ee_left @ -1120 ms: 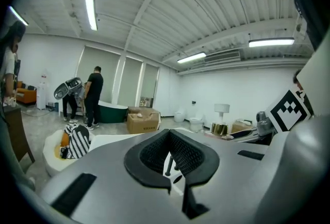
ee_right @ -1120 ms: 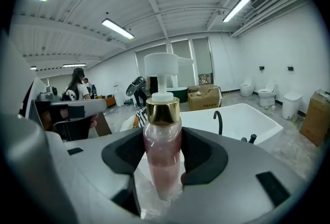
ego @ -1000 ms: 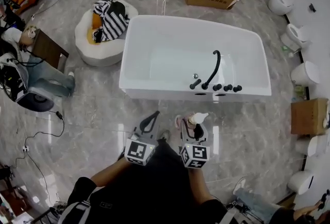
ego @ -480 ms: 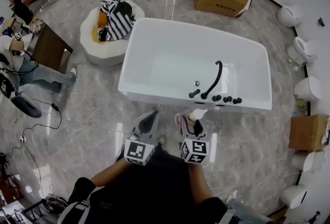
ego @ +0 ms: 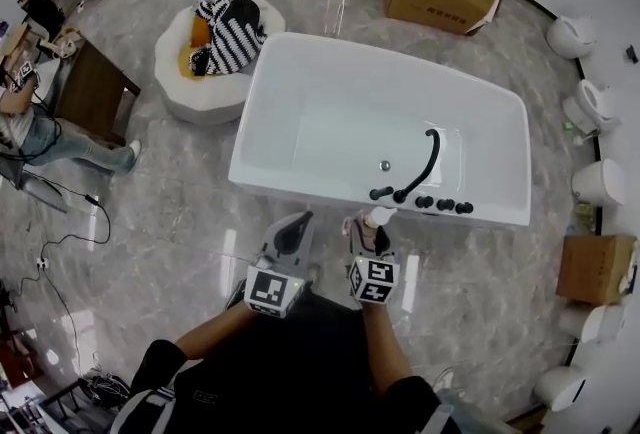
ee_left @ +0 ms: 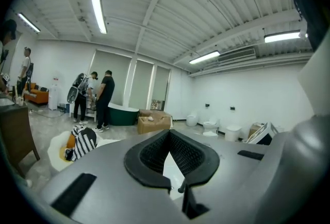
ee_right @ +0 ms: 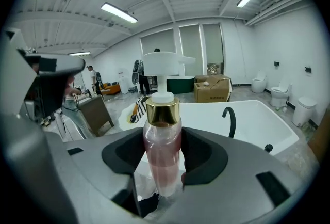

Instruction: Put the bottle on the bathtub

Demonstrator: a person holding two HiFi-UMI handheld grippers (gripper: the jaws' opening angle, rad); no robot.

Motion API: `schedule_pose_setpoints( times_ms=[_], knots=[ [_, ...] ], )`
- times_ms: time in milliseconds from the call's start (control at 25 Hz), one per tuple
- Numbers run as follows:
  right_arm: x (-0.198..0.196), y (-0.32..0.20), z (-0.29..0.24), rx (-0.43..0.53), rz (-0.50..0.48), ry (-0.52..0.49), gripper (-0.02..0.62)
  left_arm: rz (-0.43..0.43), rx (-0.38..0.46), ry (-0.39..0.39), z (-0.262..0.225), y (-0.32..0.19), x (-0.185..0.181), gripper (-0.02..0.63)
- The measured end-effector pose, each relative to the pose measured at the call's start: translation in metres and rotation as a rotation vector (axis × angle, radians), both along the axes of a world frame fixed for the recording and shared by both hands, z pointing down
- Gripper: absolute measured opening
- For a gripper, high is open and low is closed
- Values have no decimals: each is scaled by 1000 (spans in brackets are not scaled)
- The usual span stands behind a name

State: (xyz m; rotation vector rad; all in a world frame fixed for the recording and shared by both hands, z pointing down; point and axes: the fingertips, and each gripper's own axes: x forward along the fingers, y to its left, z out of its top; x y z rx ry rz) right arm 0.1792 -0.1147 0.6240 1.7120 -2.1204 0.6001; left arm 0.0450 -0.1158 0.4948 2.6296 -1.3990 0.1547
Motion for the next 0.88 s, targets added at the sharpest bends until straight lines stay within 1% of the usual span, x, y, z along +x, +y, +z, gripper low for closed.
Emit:
schedule_pose_setpoints(
  times_ms=[200,360,440,600,880],
  knots=[
    [6,-29,47,-62,33,24,212,-4,-10,-3,7,-29,-3,15],
    [15,-52,79,-92,56,44,212,-3,21,1,6,-55,6,15],
    [19,-59,97,-119,66,55,210,0,21,3,8,-64,9,15],
    [24,-75,128,-161,82,79,210,5,13,-3,12,-79,11,15],
    [30,-98,176,-221,99,96,210,10,-25,-21,24,-107,8,15]
  ],
)
